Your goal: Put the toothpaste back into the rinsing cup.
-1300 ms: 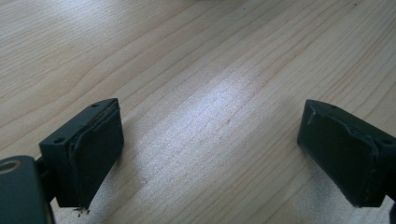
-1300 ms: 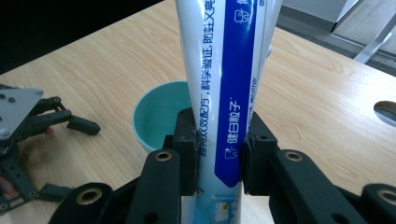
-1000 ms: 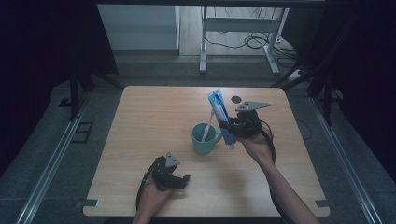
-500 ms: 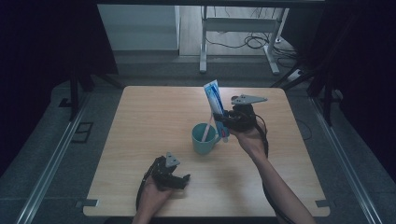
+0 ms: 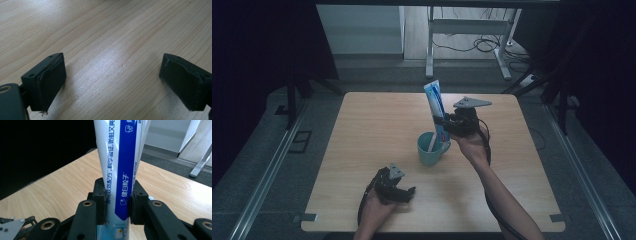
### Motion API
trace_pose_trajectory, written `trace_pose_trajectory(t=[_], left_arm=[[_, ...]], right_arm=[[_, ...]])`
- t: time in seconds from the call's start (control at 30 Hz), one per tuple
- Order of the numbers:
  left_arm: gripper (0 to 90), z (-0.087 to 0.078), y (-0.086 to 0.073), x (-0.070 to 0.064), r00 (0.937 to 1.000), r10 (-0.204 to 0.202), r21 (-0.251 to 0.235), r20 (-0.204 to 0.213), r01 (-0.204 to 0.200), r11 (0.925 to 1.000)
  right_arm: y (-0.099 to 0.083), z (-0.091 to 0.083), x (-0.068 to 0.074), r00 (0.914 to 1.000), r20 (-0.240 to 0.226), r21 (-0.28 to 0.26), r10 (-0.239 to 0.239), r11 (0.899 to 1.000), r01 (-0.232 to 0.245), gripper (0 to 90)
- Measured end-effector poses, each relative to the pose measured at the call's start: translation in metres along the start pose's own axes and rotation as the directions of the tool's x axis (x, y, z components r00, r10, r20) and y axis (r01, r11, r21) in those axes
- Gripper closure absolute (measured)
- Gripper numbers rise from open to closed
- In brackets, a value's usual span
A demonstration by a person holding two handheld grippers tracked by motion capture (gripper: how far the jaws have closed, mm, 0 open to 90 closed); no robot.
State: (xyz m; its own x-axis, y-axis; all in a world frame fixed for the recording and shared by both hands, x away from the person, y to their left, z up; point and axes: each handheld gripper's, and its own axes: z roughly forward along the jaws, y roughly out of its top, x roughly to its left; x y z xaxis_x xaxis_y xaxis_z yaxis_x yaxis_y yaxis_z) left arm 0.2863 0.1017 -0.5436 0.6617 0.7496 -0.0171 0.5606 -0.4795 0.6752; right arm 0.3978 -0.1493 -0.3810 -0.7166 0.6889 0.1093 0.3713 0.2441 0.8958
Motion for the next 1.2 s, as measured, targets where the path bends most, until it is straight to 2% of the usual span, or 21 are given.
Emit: trace_pose_trajectory(t=[0.43,0.77,1.2], left_arm=[[7.2,0.0,0.0,0.0,1.0,0.0,0.0,0.0,0.0,1.0],[7.2,0.0,0.0,0.0,1.0,0.006,0.001,-0.001,-0.006,1.0],[7.3,0.0,0.0,0.0,0.9999,0.011,0.002,0.002,-0.011,0.9999]], right_arm=[[0.001,0.017,0.012,0.9997,-0.013,-0.019,-0.019,1.0,0.019,71.0],[-0.013,0.034,0.016,0.9995,-0.014,0.0,-0.027,1.0,0.027,70.9],[-0.03,0.047,0.012,0.9998,-0.014,0.03,-0.012,0.999,0.012,70.7]])
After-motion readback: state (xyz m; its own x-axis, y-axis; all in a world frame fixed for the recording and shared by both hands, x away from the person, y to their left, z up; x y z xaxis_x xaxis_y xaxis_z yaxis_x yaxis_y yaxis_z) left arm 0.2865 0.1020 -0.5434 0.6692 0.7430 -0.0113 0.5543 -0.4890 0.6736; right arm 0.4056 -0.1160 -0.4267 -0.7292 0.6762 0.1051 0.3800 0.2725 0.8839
